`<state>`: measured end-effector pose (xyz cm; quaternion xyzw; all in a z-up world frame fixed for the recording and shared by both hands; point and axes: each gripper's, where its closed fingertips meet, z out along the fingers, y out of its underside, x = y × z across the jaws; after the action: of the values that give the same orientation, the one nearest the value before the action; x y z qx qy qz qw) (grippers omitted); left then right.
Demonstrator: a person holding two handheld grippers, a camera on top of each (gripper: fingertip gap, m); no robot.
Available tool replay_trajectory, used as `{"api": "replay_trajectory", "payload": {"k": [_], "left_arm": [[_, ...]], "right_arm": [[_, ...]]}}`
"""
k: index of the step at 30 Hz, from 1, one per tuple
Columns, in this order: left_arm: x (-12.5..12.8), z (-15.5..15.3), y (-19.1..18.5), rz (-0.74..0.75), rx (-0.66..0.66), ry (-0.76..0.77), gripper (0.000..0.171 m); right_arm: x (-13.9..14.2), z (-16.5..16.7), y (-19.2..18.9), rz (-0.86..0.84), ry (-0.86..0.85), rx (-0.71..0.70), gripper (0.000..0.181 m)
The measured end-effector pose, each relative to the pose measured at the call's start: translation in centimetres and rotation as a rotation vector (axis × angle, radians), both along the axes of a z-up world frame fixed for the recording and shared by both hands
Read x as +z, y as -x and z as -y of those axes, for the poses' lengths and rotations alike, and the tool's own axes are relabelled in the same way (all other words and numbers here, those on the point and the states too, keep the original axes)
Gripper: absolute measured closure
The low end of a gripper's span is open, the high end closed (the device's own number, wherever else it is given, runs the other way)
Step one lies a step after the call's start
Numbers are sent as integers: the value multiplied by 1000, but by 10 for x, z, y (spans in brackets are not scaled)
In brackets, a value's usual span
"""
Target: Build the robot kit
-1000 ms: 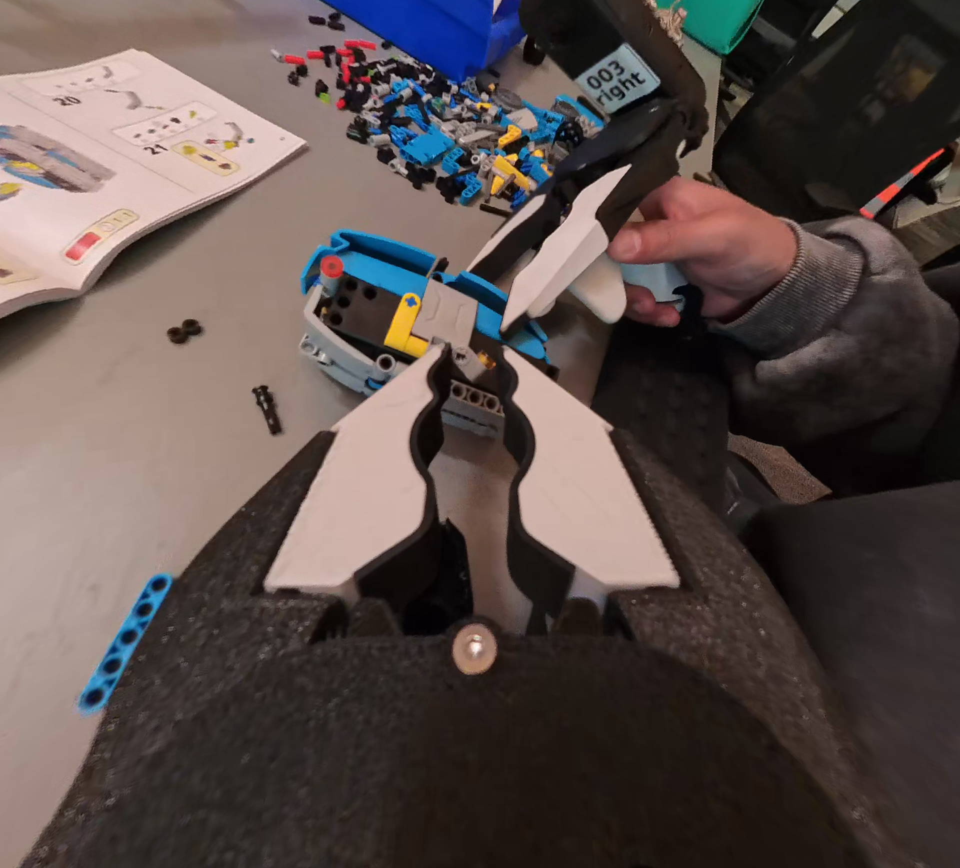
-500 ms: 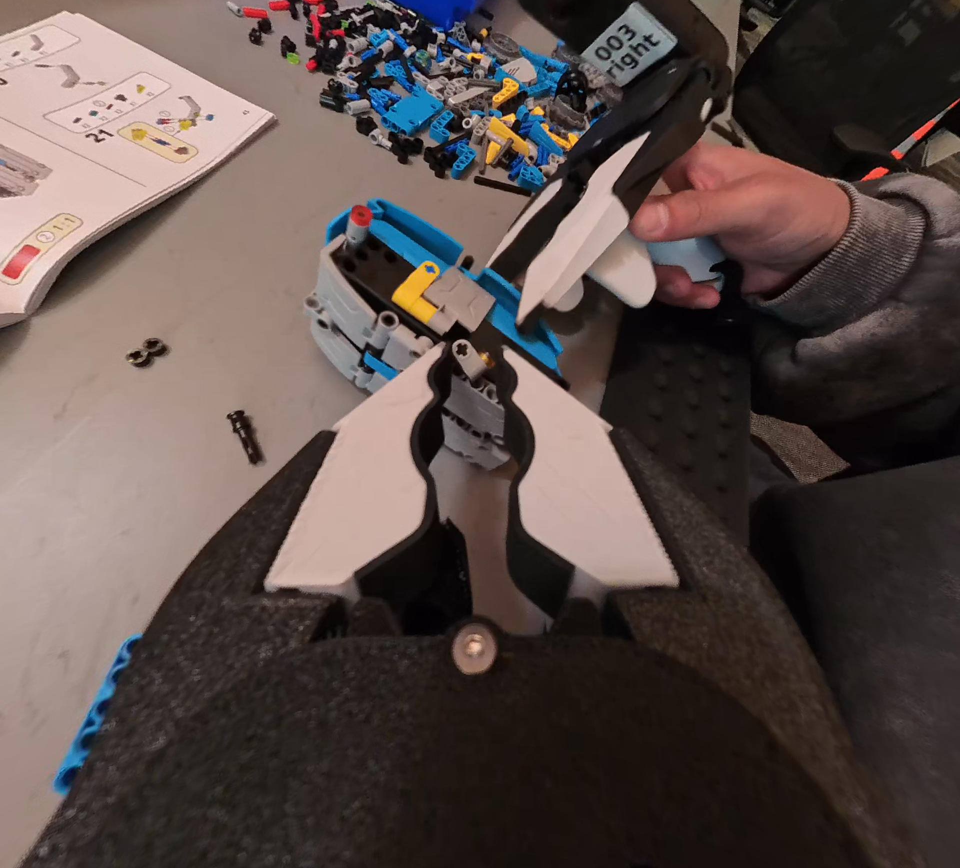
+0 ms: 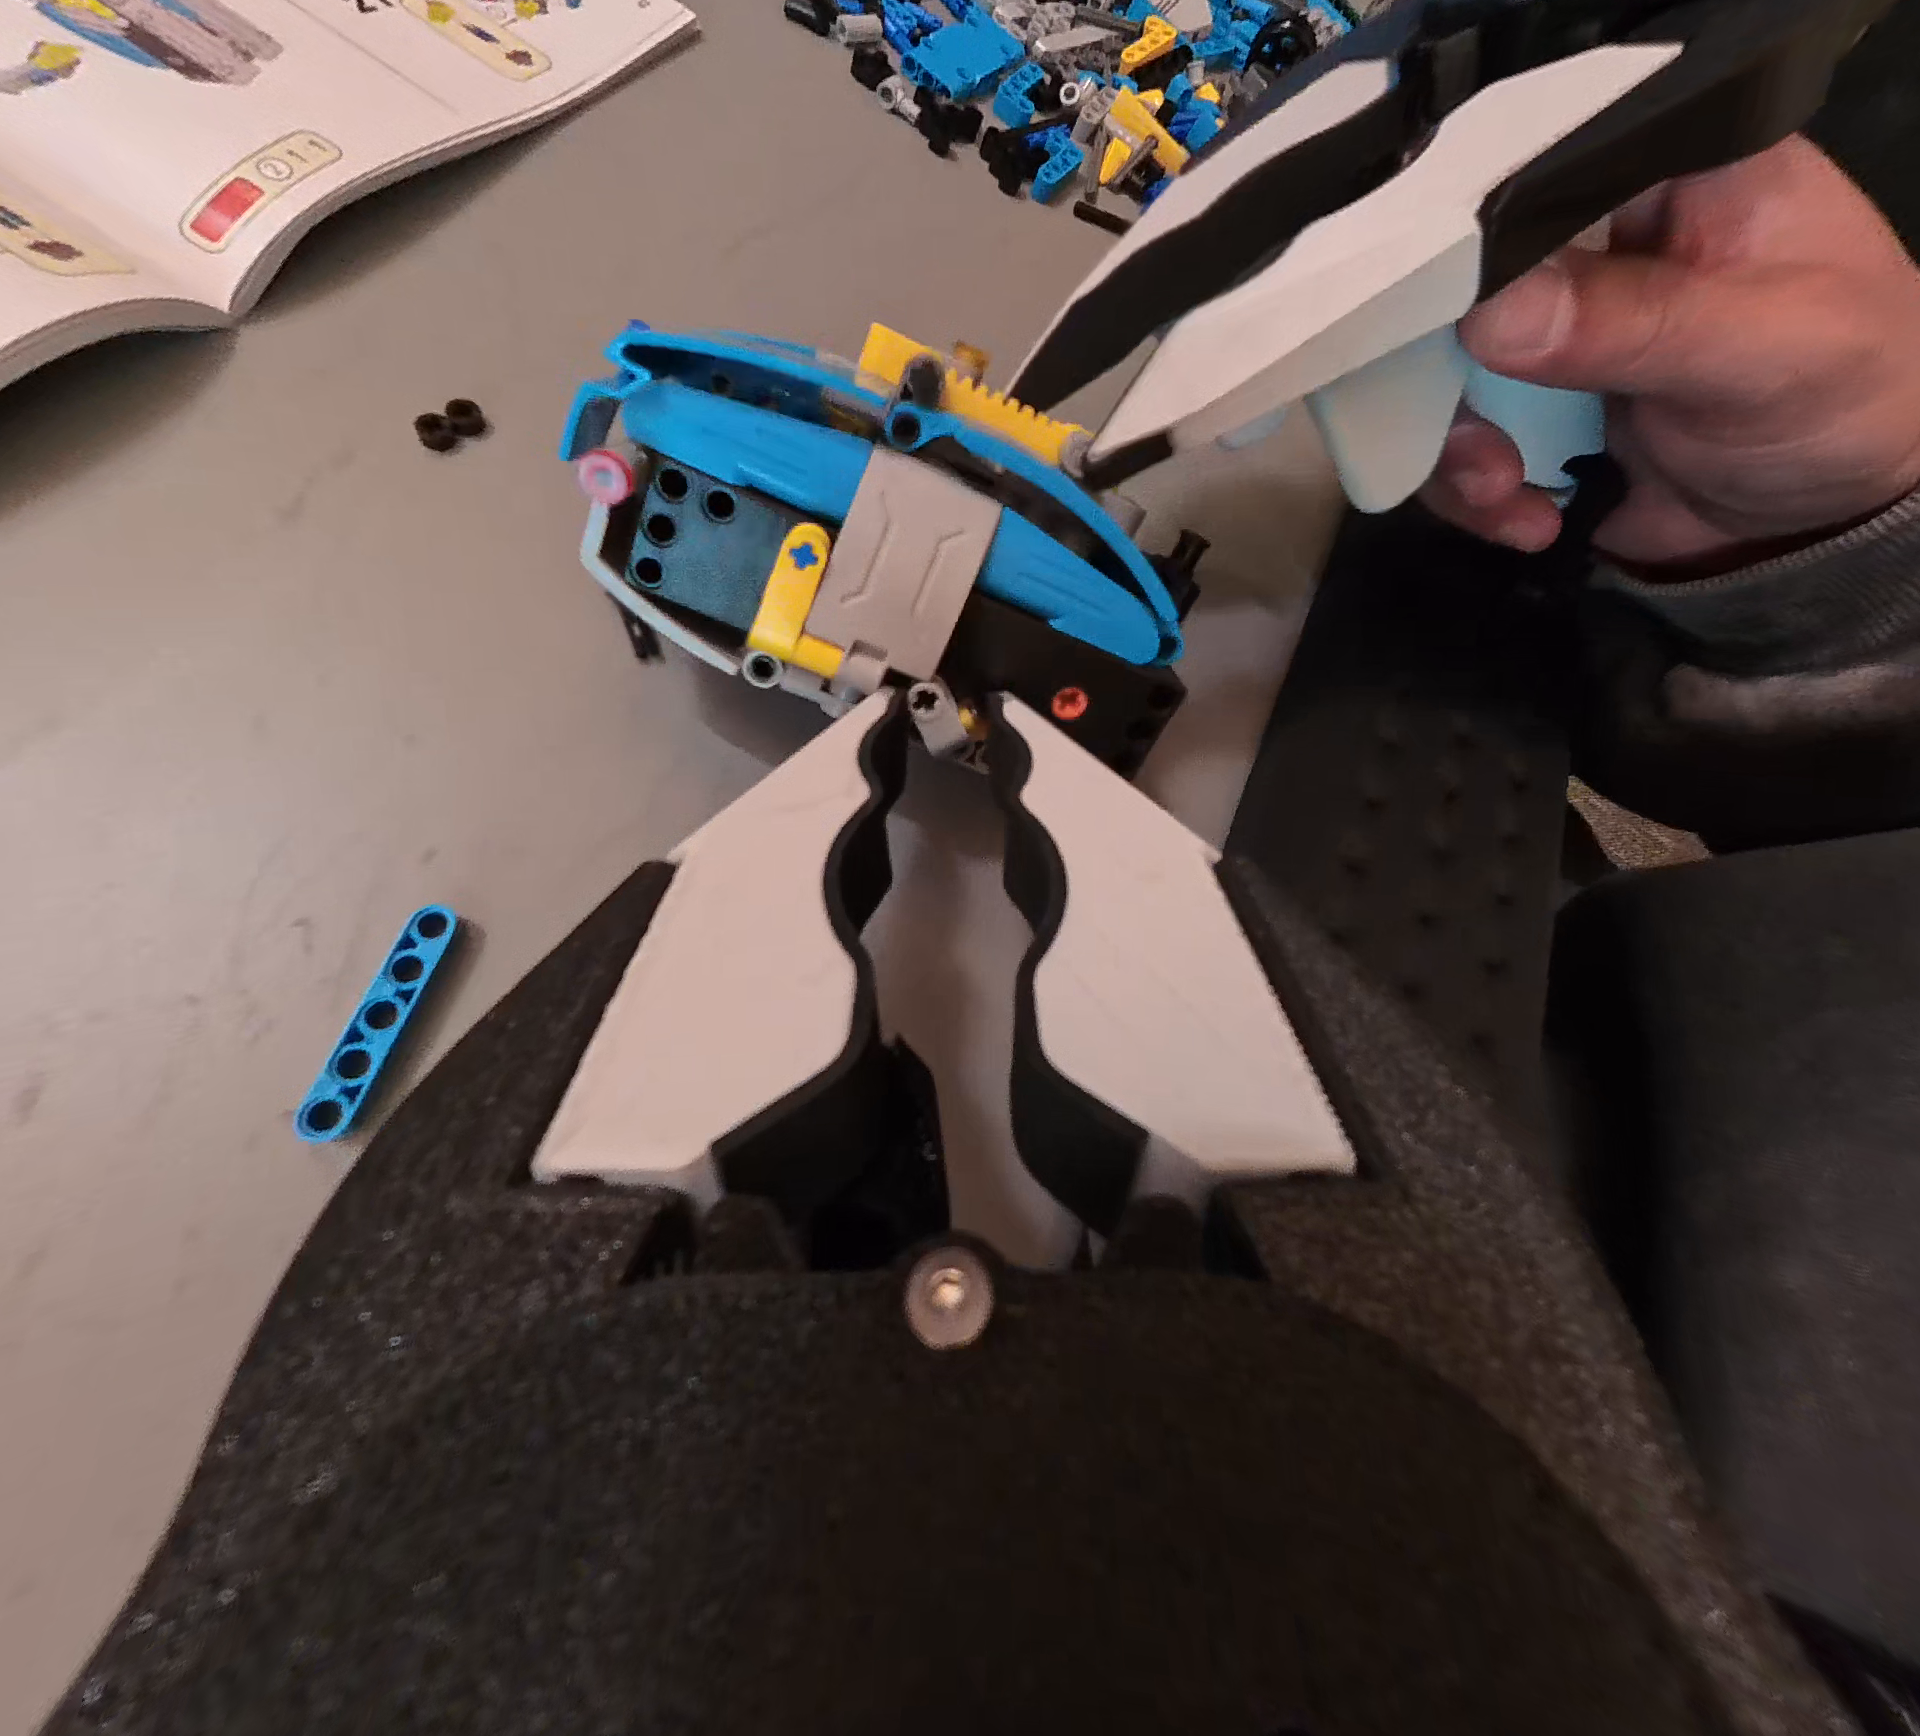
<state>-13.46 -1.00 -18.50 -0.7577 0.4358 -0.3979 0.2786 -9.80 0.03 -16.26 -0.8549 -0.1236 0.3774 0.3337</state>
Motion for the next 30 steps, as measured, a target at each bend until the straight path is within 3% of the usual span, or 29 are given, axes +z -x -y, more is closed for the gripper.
{"api": "replay_trajectory", "payload": {"k": [11,15,19,30], "left_arm": [[1,0,15,-7,8,-10,160],[32,-5,13,138,28,-29,160],[41,-16,-5,143,41,-82,161],[40,-16,-24,185,109,71,161]], "right_arm": [[-1,-1,5,32,13,-23,163],[-1,-2,6,-21,23,-19,164],[-1,-3,2,-77,33,-33,164],[-1,0,-2,-180,24,-58,164]]}}
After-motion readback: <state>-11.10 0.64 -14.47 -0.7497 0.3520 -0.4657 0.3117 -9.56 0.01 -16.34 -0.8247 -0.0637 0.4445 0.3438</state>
